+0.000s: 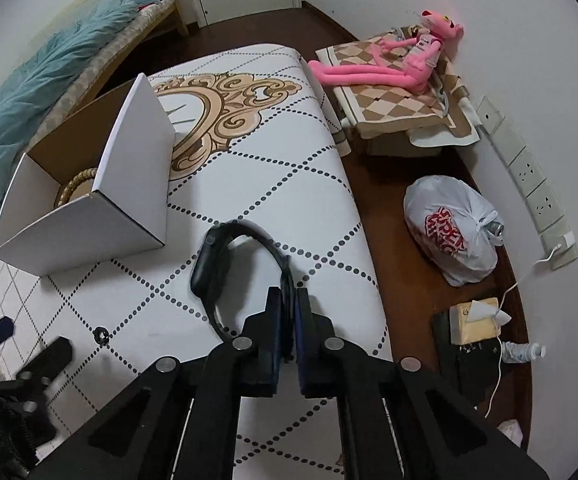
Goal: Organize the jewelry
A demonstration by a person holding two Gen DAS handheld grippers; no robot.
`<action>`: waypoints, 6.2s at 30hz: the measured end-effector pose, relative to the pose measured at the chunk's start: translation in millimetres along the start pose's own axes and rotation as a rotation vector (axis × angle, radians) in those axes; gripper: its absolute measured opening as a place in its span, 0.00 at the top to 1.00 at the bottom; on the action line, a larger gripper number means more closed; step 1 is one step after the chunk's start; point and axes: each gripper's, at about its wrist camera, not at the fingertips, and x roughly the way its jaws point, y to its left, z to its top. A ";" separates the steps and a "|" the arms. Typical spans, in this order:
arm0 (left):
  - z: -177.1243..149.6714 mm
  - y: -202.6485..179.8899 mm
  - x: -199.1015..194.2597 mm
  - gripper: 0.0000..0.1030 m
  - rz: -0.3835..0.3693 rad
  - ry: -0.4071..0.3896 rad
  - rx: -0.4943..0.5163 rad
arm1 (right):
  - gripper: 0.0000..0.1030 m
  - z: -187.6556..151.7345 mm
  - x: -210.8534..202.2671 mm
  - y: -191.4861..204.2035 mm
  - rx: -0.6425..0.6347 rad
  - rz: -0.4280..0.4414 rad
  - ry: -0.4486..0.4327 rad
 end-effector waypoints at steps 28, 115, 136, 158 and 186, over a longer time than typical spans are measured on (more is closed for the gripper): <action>-0.2 -2.1 -20.5 0.92 -0.131 -0.099 0.037 | 0.94 6.5 -43.4 2.3 0.007 0.056 -0.072; -5.4 91.2 -286.3 0.00 0.004 -0.421 -0.138 | 0.00 15.1 -313.5 84.8 -0.152 -0.007 -0.334; -20.8 80.6 -318.9 0.00 0.010 -0.412 -0.122 | 0.00 1.7 -369.5 79.2 -0.153 -0.022 -0.372; 21.9 81.3 -270.0 0.00 0.056 -0.311 -0.134 | 0.00 54.3 -299.7 83.2 -0.154 -0.052 -0.269; 20.2 82.9 -259.1 0.00 0.059 -0.286 -0.136 | 0.00 51.2 -289.3 83.1 -0.175 -0.041 -0.235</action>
